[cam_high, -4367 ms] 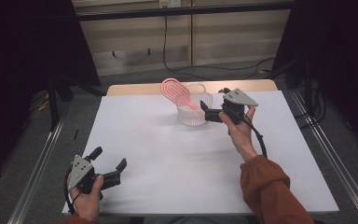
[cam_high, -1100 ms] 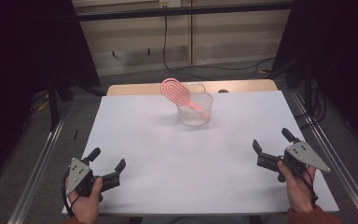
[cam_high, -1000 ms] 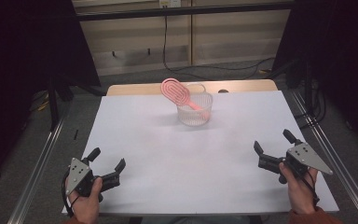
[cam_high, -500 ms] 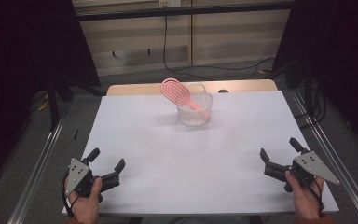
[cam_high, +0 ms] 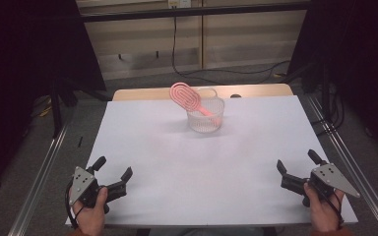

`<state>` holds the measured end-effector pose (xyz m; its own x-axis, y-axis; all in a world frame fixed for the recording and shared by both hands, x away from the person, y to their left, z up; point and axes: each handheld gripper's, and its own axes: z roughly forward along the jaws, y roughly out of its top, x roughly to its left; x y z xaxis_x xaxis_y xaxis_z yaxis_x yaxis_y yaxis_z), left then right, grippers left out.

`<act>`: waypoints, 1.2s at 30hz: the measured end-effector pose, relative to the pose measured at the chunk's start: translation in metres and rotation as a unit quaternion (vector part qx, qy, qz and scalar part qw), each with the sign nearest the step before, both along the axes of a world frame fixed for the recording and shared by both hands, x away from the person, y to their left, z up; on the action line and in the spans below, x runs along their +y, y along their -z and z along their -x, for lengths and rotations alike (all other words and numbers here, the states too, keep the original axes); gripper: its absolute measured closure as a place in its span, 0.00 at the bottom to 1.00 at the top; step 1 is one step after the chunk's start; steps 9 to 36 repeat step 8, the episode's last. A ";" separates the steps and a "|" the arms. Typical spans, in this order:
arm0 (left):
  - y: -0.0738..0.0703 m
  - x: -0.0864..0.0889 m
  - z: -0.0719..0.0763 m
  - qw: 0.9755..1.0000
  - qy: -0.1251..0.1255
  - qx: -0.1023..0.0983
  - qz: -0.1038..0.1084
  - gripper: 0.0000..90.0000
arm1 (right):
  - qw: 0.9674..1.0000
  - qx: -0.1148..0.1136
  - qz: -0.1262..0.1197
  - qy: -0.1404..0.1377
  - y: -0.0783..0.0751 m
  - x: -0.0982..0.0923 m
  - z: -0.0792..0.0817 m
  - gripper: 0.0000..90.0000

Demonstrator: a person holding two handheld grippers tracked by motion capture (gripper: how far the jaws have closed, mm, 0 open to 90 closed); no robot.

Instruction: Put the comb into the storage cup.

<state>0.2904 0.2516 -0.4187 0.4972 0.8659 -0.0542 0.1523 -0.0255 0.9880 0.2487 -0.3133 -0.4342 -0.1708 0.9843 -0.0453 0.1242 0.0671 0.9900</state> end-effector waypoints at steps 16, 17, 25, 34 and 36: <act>0.000 0.000 -0.001 1.000 0.000 0.000 0.000 0.03 | 1.000 -0.002 -0.002 -0.004 -0.001 -0.001 -0.002 0.00; 0.000 0.000 -0.001 1.000 0.000 0.000 0.000 0.03 | 1.000 -0.002 -0.002 -0.004 -0.001 -0.001 -0.002 0.00; 0.000 0.000 -0.001 1.000 0.000 0.000 0.000 0.03 | 1.000 -0.002 -0.002 -0.004 -0.001 -0.001 -0.002 0.00; 0.000 0.000 -0.001 1.000 0.000 0.000 0.000 0.03 | 1.000 -0.002 -0.002 -0.004 -0.001 -0.001 -0.002 0.00; 0.000 0.000 -0.001 1.000 0.000 0.000 0.000 0.03 | 1.000 -0.002 -0.002 -0.004 -0.001 -0.001 -0.002 0.00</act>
